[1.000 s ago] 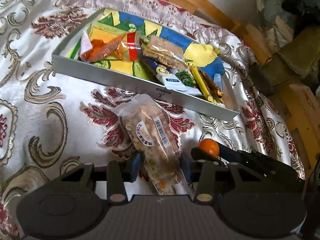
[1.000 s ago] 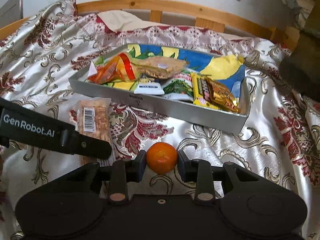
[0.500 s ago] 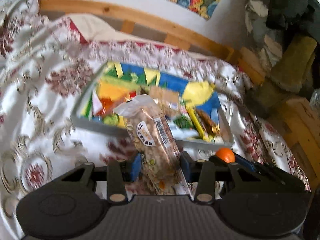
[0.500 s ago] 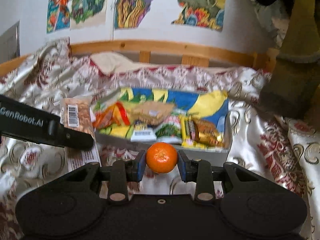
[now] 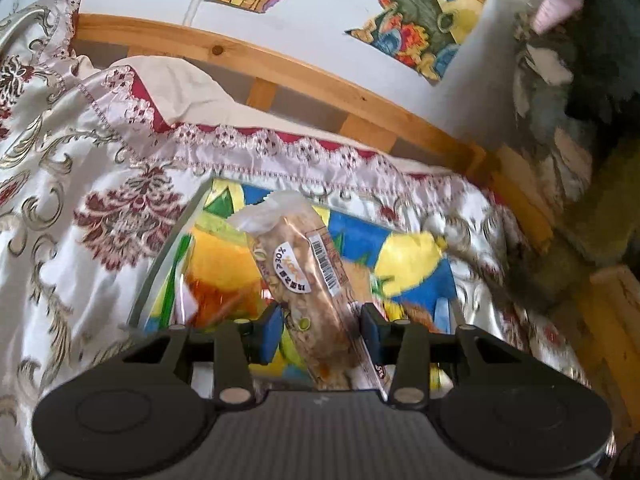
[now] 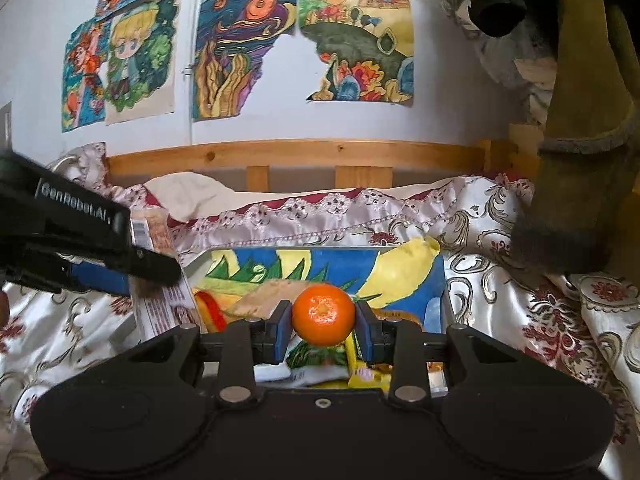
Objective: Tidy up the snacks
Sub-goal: 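Carry the nut bar with the left tool into the tray while the right tool carries the orange there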
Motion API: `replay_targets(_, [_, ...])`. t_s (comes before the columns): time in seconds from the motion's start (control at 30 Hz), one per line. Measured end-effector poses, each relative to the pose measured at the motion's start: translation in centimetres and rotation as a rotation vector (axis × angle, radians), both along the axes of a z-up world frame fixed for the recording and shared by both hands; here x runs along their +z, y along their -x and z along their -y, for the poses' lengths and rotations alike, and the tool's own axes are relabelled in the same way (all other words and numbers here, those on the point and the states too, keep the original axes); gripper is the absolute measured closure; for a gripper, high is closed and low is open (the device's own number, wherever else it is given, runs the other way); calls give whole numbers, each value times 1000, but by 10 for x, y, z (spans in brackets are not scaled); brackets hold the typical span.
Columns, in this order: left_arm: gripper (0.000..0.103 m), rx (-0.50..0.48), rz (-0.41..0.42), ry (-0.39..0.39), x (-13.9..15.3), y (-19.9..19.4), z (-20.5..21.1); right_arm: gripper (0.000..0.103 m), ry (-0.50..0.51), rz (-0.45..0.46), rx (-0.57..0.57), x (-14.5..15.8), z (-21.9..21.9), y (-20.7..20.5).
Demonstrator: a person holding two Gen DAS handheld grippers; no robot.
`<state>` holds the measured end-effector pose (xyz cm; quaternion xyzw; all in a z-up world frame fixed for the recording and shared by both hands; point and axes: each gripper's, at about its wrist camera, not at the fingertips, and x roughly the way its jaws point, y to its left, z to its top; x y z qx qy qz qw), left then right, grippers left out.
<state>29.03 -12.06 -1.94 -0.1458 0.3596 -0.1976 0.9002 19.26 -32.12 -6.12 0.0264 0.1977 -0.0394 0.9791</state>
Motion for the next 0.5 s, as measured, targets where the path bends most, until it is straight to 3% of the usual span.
replay_targets(0.23, [58,27,-8,-15,0,-56,9,68,0,-31,-20,-14,4,-32])
replay_targets(0.5, [58,15,-116,-105,-24,-110,23,68,-39,-102,-5,-34,4,-64])
